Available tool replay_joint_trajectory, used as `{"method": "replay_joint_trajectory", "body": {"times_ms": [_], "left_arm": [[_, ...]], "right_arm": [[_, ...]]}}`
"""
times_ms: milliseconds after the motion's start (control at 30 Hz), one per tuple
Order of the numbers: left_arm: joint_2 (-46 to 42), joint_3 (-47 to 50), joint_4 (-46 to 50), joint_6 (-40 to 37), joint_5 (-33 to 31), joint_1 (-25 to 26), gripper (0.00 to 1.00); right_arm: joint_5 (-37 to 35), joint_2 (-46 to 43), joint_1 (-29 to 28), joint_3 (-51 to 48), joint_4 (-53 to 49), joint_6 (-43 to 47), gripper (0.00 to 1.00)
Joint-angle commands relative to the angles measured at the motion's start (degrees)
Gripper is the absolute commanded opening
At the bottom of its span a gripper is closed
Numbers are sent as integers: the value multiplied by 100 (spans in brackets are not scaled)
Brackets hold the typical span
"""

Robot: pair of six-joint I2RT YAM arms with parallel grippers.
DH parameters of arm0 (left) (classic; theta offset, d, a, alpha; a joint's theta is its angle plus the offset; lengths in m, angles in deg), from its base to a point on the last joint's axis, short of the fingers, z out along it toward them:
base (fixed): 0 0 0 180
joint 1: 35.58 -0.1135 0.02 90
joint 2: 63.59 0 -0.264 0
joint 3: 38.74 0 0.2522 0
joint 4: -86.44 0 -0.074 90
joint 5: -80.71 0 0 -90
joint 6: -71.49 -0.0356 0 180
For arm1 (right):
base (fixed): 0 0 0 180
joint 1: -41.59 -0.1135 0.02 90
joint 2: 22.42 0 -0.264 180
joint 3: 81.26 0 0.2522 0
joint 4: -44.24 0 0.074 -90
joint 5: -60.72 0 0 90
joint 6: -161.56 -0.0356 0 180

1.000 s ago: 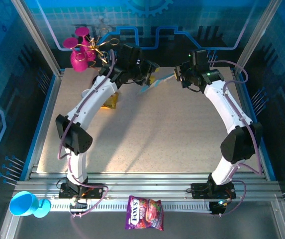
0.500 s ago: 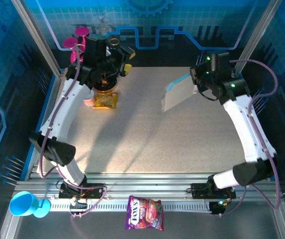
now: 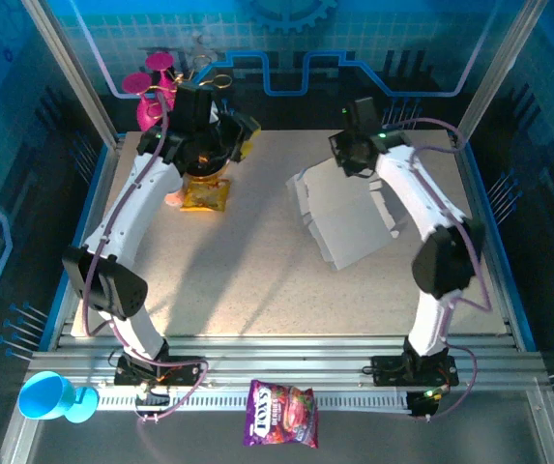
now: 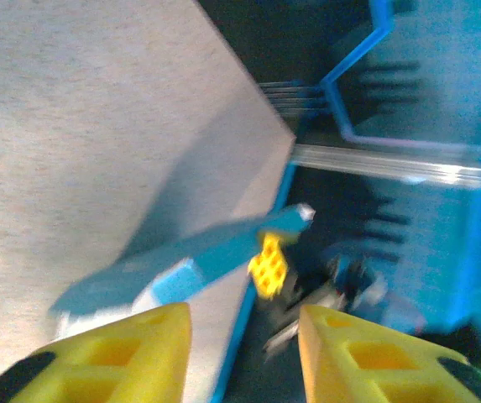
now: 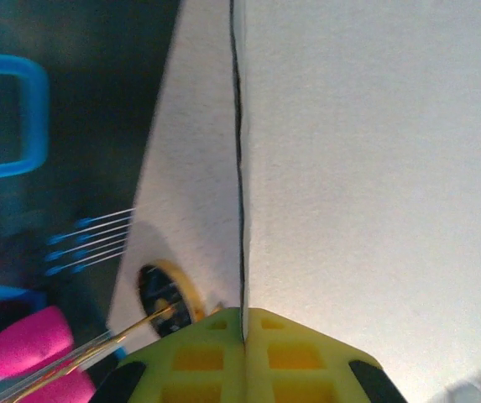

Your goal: Fold the paper box

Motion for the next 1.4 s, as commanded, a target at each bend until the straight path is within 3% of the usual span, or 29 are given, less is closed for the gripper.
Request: {"method": "replay_joint_trajectory", "body": {"times_ms": [0,133,267,400,533,867,933,1100,1367], "left_arm": [[-233,1111,-86,-1157,460,-61,30],[-357,2448,-600,-1993,442,377,21],[-127,3264,-1280,-1959,117,992,37],[96,3836,-2656,-1754,-177,1174,48],[538,3589,-3240,-1978,-292,1201,53],[1265,3116,-3431,-2099,-654,1261,63],[1084,3271,-3646,-2006,-852,1364,63],[507,3496,-3026,-1248,-1570,1566,60],[701,4051,-4237,259,-860,1632,64]], "right_arm": [[320,478,-13,749,-117,-109,0],[453,868,-21,940,-143,-36,0],[522,1145,21,1062,-184,31,0],[610,1403,74,1227,-186,104,0],[749,1730,119,1508,-271,144,0],[703,2343,127,2071,-404,-29,0],[697,2408,128,2146,-395,-82,0],[661,2428,154,2184,-393,-138,0],[610,2345,160,2216,-521,-157,0]]}}
